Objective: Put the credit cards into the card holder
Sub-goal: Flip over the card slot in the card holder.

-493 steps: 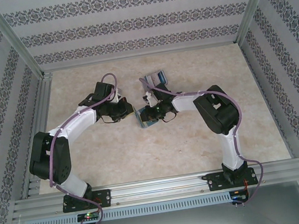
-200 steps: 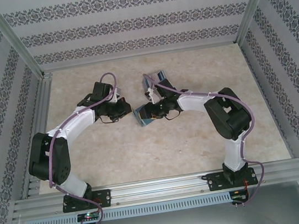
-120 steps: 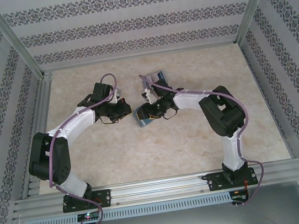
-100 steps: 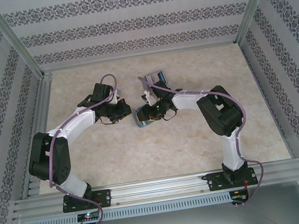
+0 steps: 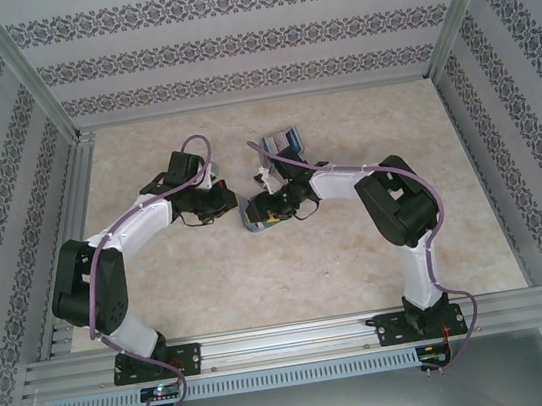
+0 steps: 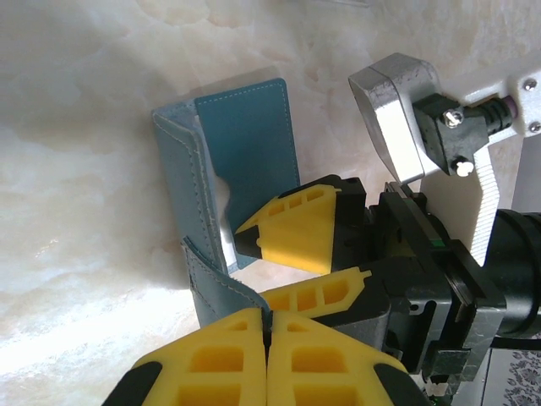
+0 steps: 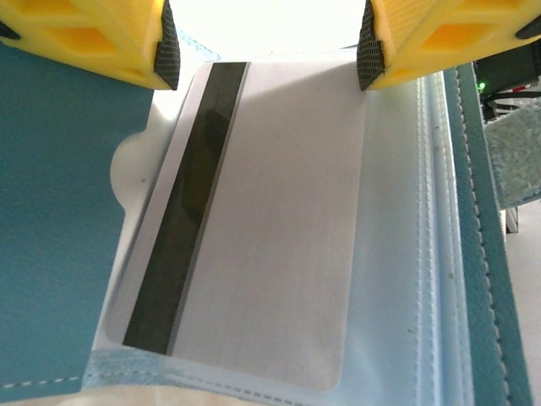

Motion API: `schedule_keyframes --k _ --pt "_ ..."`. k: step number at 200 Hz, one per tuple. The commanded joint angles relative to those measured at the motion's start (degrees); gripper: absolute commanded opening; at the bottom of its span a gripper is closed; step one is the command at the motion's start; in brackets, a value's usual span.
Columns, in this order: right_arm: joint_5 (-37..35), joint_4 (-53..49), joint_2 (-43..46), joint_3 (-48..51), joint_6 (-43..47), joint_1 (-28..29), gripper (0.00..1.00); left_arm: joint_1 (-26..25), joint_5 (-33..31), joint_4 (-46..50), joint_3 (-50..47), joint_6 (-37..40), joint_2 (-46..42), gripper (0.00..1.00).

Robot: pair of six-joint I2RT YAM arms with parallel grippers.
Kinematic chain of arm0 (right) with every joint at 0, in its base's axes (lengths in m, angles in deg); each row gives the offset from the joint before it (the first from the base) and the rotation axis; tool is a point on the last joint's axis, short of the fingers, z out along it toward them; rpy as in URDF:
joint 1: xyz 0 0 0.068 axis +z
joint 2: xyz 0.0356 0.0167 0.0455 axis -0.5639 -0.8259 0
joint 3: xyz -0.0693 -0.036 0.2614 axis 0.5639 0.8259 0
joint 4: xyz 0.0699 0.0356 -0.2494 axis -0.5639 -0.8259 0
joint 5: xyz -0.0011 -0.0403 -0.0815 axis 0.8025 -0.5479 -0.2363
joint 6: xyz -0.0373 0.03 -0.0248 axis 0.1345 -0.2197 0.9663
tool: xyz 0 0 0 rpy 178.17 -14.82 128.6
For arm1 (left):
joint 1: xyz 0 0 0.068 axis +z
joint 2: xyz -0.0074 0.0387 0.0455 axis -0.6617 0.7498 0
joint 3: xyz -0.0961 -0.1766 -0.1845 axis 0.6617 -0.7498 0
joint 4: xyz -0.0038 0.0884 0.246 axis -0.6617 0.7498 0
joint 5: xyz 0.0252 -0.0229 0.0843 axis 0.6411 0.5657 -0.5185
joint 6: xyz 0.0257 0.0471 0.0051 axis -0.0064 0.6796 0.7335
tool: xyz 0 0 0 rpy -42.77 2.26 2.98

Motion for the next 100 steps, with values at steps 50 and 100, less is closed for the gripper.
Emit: schedule_keyframes --k 50,100 --pt "4.48 3.74 1.36 -0.75 -0.43 1.32 0.67 0.42 -0.51 0.14 -0.53 1.18 -0.41 0.0" --pt "2.36 6.05 1.12 0.48 -2.59 1.26 0.71 0.42 -0.69 0.31 -0.61 1.13 -0.76 0.0"
